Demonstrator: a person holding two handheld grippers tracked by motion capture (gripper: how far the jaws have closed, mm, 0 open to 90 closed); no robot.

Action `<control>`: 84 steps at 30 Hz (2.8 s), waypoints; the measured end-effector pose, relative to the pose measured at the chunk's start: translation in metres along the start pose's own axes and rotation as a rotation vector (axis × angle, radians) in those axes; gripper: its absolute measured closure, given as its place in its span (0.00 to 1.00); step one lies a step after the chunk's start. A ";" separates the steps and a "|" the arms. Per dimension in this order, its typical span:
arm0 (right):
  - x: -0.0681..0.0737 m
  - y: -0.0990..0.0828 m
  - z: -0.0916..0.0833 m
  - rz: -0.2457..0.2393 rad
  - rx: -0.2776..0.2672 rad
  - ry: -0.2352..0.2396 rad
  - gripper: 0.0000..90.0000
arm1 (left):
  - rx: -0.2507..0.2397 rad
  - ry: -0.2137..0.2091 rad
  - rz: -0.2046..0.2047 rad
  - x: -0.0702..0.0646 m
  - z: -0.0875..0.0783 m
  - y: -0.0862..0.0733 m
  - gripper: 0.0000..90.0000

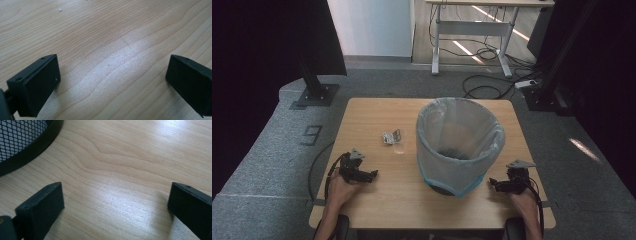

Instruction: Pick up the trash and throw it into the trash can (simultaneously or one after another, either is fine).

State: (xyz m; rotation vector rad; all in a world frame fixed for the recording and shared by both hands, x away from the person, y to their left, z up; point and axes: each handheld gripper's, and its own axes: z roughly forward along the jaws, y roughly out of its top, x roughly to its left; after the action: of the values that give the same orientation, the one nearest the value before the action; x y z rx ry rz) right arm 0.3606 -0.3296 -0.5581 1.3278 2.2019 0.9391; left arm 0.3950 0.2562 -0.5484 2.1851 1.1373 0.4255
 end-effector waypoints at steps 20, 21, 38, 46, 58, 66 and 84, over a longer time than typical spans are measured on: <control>0.006 0.004 0.004 0.019 0.004 -0.022 0.00 | 0.008 -0.015 0.016 0.002 0.001 0.002 0.00; 0.006 0.004 0.004 0.019 0.004 -0.022 0.00 | 0.008 -0.015 0.016 0.002 0.001 0.002 0.00; 0.006 0.005 0.005 0.021 0.004 -0.023 0.00 | -0.019 -0.072 0.053 0.002 0.002 0.032 0.01; 0.007 0.005 0.005 0.021 0.004 -0.023 0.00 | -0.042 -0.108 0.080 -0.005 0.007 0.056 0.00; 0.007 0.005 0.005 0.022 0.003 -0.024 0.00 | -0.050 -0.112 0.105 -0.011 0.022 0.078 0.00; 0.007 0.005 0.005 0.021 0.004 -0.023 0.00 | -0.062 -0.128 0.126 -0.019 0.036 0.089 0.02; 0.007 0.005 0.005 0.022 0.004 -0.023 0.00 | -0.092 -0.162 0.100 -0.023 0.063 0.101 0.16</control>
State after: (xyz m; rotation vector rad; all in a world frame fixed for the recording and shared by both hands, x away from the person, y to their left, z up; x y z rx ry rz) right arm 0.3634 -0.3206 -0.5581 1.3602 2.1772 0.9231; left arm 0.4776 0.1706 -0.5286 2.1593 0.9069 0.3294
